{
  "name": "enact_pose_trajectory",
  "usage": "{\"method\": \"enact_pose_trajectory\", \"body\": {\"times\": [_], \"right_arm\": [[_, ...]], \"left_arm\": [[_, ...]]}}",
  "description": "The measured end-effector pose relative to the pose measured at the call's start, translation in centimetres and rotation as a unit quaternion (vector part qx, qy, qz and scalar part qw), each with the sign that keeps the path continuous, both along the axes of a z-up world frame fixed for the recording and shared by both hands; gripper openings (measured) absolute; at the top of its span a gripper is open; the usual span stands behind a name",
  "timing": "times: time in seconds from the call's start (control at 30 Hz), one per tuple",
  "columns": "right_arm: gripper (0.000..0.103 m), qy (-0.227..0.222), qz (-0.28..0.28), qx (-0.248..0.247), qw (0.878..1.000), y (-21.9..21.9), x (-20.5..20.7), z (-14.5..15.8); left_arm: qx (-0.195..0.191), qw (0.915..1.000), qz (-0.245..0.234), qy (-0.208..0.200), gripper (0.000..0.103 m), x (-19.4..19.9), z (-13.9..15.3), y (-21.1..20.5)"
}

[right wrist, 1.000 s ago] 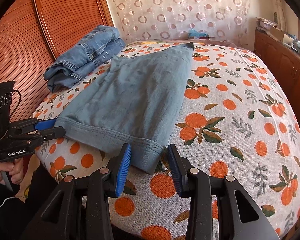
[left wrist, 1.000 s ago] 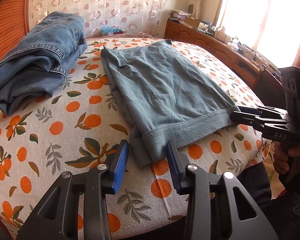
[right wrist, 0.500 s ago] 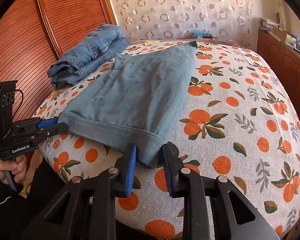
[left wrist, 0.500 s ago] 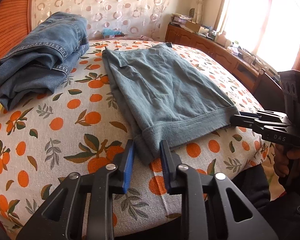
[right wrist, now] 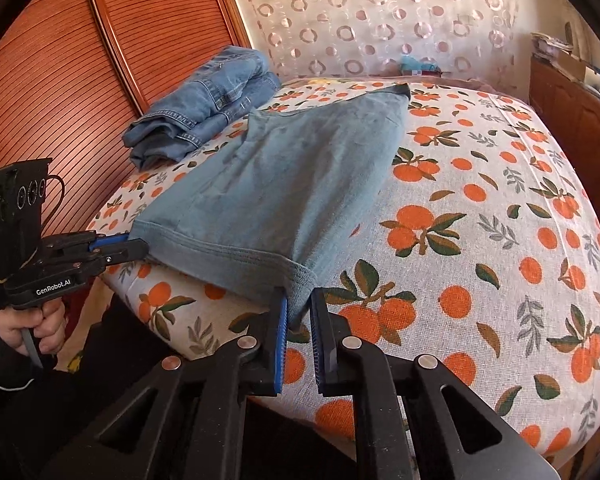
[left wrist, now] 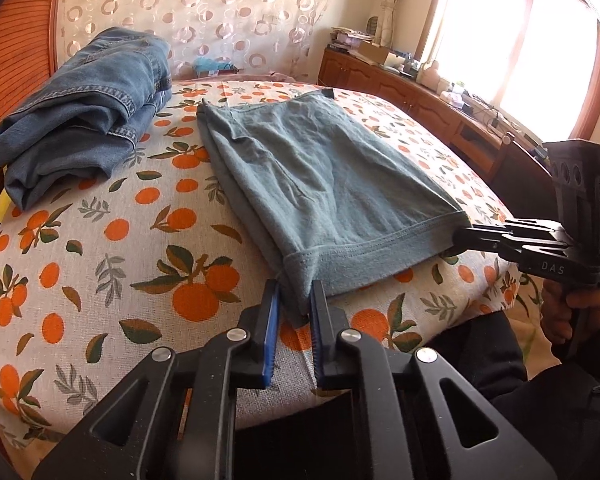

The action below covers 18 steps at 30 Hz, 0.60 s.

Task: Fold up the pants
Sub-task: 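Close both tools on the grey-blue shorts' hem, then lift the hem with both tools and fold it over toward the waistband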

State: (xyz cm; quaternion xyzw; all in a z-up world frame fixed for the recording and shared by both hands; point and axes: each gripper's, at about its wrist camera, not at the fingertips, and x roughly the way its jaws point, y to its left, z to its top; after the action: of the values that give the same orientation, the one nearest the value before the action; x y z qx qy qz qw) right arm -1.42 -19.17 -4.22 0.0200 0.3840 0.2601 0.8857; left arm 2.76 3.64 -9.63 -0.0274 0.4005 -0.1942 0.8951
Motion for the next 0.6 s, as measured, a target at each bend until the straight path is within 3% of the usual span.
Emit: {"method": "enact_pose_trajectory", "body": {"times": [0.2, 0.6], "right_arm": [[0.010, -0.029, -0.002, 0.006, 1.000, -0.3, 0.0, 2.2], [0.010, -0.065, -0.012, -0.012, 0.998, 0.3, 5.6, 4.8]], "left_arm": [[-0.003, 0.9999, 0.001, -0.016, 0.015, 0.9, 1.2, 0.0], [-0.001, 0.9991, 0.006, -0.041, 0.015, 7.2, 3.6, 0.0]]}}
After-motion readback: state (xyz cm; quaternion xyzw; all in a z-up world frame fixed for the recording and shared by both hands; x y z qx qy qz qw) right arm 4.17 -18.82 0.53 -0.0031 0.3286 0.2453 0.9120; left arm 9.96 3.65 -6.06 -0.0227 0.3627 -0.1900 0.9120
